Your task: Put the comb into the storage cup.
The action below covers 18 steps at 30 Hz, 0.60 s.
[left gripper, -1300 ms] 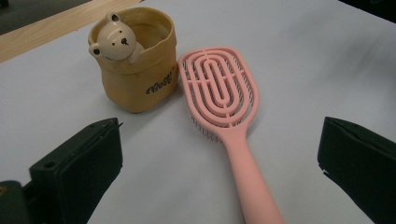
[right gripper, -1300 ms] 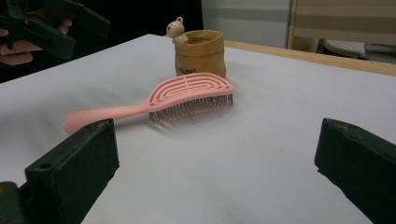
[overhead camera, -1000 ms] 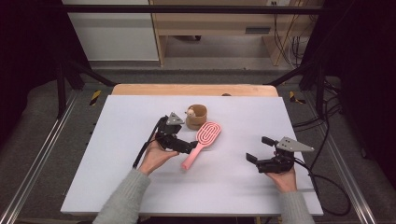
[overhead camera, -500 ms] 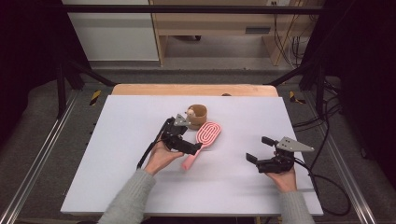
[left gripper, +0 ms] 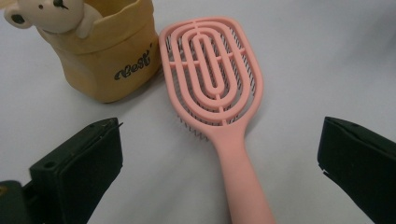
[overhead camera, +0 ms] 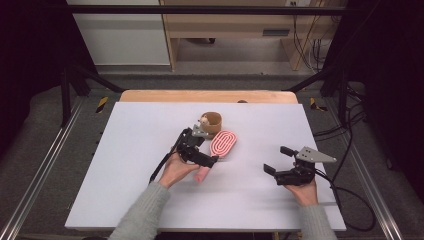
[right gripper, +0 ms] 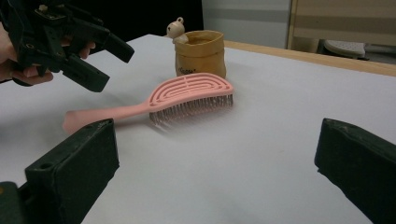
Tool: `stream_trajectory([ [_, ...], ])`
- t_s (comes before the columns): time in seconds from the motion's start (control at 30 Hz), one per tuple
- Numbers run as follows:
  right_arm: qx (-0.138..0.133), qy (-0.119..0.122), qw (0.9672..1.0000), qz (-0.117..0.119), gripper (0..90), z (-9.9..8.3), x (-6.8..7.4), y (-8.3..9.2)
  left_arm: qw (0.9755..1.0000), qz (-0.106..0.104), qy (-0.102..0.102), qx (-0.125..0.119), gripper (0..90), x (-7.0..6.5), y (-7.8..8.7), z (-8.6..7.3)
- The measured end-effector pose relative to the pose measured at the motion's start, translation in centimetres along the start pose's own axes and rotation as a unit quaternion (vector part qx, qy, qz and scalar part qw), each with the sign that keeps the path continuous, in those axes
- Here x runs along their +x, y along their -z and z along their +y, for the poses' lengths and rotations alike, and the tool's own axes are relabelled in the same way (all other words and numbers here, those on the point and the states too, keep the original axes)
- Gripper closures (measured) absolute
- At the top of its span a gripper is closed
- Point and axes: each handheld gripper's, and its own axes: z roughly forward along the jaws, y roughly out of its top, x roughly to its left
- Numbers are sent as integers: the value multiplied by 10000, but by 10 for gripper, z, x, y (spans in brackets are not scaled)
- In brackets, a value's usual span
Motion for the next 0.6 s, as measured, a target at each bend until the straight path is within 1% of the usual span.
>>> stream_trajectory([
  [0.13,2,-4,10000,-3,3,0,0,0,10000,7,4,97,2,0,-5,-2],
  [0.33,0,-2,10000,-3,3,0,0,0,9998,-6,54,169,20,-1,-11,-3],
  [0.6,-2,-1,10000,1,3,0,0,0,9995,-17,87,298,70,-3,-17,-5],
])
